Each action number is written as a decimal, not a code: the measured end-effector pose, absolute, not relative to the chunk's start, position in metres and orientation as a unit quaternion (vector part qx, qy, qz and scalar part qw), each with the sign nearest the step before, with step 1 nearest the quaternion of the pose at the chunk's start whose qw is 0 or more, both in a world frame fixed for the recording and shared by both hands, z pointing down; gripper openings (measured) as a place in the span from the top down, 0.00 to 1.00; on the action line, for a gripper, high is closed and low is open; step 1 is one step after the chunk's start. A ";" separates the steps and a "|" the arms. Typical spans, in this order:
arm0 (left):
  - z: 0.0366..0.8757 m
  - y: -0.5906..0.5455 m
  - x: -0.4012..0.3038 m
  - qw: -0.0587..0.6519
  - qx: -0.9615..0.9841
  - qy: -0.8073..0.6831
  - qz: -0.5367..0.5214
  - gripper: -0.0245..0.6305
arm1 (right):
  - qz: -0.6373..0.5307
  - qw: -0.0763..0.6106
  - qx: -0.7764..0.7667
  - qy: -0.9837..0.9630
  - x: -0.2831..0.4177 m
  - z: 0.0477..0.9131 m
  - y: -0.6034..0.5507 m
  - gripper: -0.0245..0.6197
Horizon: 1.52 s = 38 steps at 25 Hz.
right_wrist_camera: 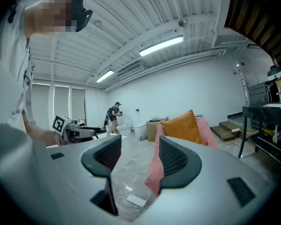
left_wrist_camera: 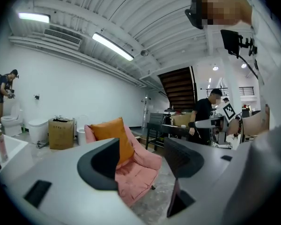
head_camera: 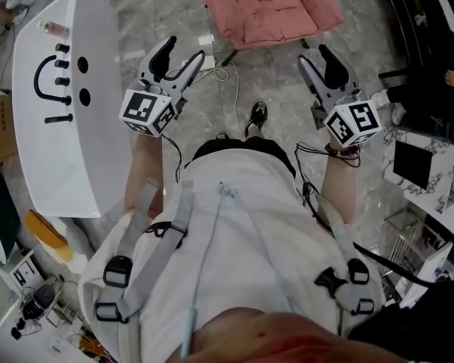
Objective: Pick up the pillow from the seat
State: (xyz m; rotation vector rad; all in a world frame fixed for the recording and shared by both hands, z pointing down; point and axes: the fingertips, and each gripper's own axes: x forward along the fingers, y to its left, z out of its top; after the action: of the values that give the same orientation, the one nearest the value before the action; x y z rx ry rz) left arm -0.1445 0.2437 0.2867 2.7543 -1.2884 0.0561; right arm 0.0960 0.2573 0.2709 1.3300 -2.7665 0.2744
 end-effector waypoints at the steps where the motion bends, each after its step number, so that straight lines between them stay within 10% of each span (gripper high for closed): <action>1: 0.288 0.238 -0.141 0.052 0.903 -0.426 0.017 0.52 | 0.090 0.033 0.427 -0.899 0.099 0.273 0.250 0.57; 38: 0.320 0.086 -0.022 0.121 0.893 -0.430 0.059 0.20 | 0.132 0.061 0.396 -0.907 0.207 0.309 0.087 0.32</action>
State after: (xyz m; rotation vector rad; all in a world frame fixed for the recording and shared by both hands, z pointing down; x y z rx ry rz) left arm -0.0216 0.0863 0.3195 2.6073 -1.2551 0.1733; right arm 0.2068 0.0868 0.3090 1.1971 -2.7436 0.3993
